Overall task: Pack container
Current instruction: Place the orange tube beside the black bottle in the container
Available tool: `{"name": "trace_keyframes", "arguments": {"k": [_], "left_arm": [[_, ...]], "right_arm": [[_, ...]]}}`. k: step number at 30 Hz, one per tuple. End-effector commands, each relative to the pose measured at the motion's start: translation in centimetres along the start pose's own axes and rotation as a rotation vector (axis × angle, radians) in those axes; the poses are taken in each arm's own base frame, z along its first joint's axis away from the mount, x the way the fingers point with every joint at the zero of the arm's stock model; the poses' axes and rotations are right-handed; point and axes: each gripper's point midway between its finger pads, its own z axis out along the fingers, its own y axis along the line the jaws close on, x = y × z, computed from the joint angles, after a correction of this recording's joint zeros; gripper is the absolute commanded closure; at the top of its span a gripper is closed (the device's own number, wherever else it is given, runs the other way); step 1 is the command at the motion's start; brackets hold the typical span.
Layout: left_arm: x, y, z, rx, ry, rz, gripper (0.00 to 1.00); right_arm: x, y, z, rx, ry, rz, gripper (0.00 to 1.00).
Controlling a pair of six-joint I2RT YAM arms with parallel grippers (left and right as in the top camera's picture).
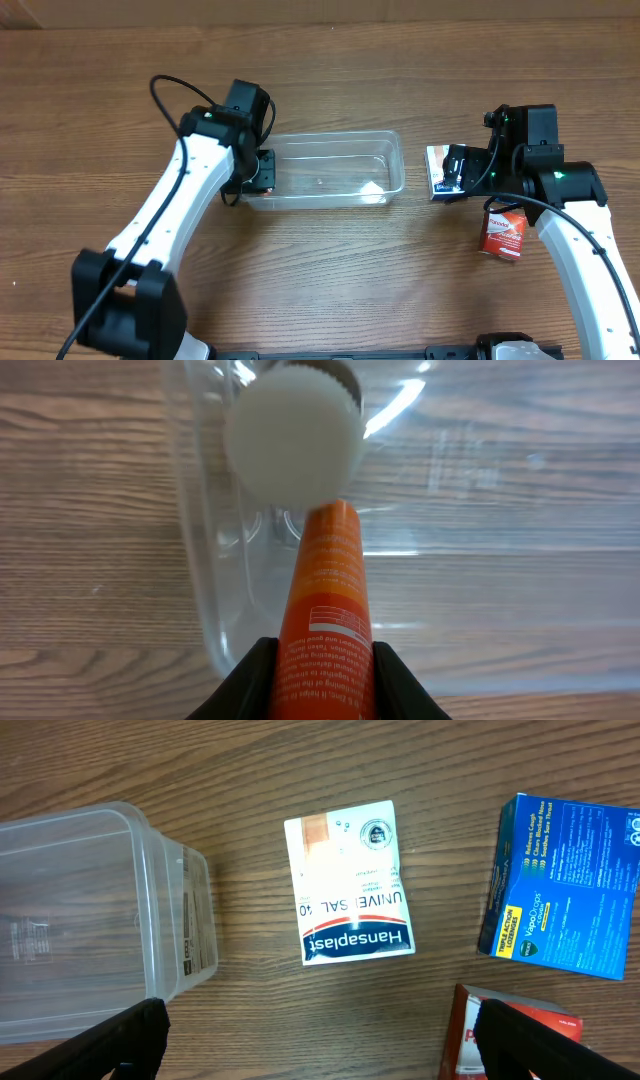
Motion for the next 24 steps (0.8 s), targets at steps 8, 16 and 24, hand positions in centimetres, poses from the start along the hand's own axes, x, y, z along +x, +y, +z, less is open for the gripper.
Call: {"name": "trace_keyframes", "arguments": {"k": [8,16,24], "left_arm": [[0.16,0.37,1.42,-0.02,0.036,0.014,0.63],[0.14,0.41,1.42,-0.02,0.036,0.013,0.39],[-0.01,0.34,1.14,-0.018,0.032,0.013,0.37]], "right_arm": [[-1.05,0.19,-0.97,-0.006,-0.04,0.001,0.0],[-1.04,0.18,-0.97,-0.006,-0.04,0.001,0.0],[-1.04,0.18,-0.97,-0.006,-0.04,0.0,0.0]]}}
